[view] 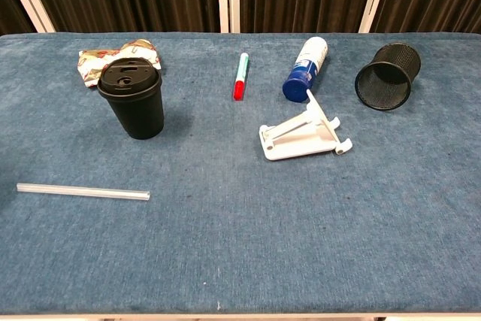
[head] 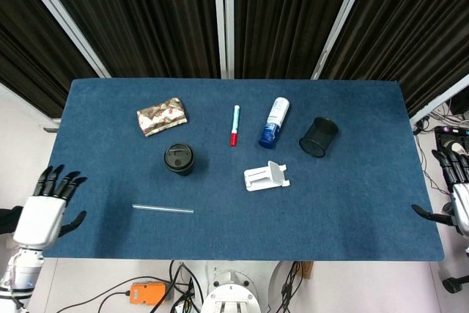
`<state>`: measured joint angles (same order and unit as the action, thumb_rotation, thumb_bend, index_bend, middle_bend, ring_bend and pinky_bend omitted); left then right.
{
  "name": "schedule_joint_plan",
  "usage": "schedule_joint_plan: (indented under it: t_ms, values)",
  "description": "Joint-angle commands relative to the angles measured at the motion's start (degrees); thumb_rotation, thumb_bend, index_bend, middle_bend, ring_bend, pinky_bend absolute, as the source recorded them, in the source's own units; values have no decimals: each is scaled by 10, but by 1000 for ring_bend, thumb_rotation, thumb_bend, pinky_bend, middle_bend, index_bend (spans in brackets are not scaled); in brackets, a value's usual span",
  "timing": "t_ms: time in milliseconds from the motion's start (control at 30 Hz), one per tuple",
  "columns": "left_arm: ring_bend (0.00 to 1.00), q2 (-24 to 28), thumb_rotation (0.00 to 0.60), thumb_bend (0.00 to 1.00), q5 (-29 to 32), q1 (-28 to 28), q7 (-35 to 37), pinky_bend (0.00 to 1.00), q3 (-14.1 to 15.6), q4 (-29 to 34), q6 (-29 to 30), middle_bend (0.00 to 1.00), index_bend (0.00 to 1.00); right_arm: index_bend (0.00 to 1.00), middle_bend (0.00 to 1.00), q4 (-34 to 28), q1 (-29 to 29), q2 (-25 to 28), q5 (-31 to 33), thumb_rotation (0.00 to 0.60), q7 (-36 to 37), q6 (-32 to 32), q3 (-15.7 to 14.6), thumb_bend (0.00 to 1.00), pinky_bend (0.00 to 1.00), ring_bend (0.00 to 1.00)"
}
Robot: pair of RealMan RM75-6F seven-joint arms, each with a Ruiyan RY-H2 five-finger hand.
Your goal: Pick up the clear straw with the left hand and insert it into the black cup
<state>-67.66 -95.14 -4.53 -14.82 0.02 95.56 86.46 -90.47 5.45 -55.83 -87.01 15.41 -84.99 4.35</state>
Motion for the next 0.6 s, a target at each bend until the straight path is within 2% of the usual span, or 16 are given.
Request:
schedule_joint_plan:
  t_ms: [33,267,600]
  values:
    - [56,-28,600,205,-26,-33,-34,0,5,10,-43,222,272,0,58,-1,0,1,0,600,-1,1,-1,129,23,0]
    - [66,-92,600,216,-14,-84,-147,0,-2,16,-137,247,342,0,58,-1,0,1,5,600,-2,6,-1,129,23,0]
    - [66,-178,600,238,59,-120,-221,0,-13,3,-212,253,411,0,58,3,2,-3,8,600,-1,16,-1,128,23,0]
